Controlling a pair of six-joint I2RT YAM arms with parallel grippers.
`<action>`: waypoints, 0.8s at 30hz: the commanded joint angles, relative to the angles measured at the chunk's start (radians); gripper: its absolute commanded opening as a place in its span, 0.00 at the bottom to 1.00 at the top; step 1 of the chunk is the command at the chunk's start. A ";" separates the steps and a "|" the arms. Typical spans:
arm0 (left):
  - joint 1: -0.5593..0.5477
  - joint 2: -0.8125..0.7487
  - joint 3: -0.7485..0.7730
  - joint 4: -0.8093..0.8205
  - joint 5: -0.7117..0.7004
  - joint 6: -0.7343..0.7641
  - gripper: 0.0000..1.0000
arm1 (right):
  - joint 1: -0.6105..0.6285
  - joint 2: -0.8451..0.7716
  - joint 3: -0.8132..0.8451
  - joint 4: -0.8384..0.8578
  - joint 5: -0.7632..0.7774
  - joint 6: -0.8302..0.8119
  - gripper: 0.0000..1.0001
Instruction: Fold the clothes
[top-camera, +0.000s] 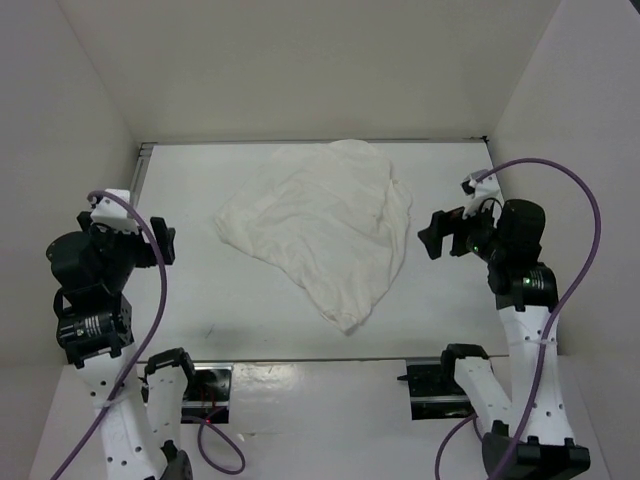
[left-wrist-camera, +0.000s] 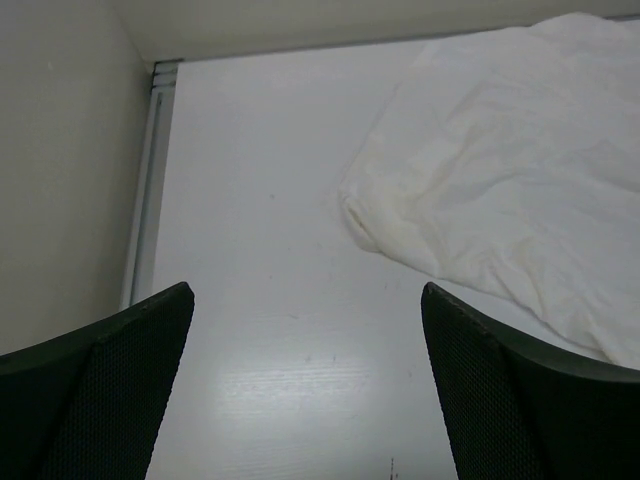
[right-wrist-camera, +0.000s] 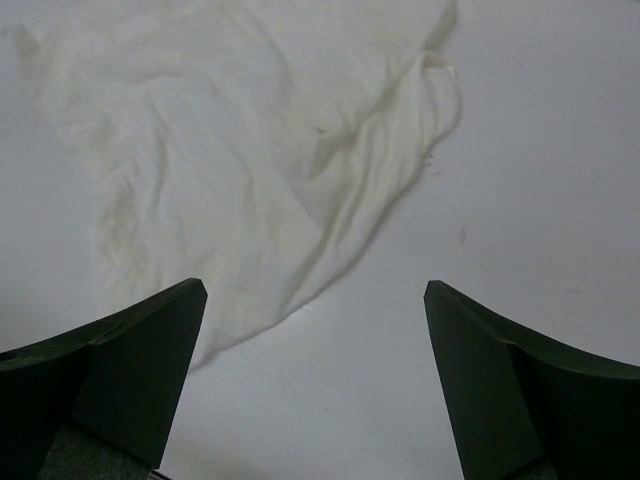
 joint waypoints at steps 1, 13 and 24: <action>0.006 0.067 0.002 0.013 0.130 -0.037 1.00 | 0.096 -0.054 -0.054 0.080 0.011 -0.057 0.99; -0.003 0.240 -0.072 0.066 0.086 -0.006 1.00 | 0.237 0.101 -0.065 0.060 0.124 -0.074 0.99; -0.049 0.190 -0.069 0.109 0.010 0.017 1.00 | 0.237 0.193 -0.031 0.069 0.296 -0.072 0.99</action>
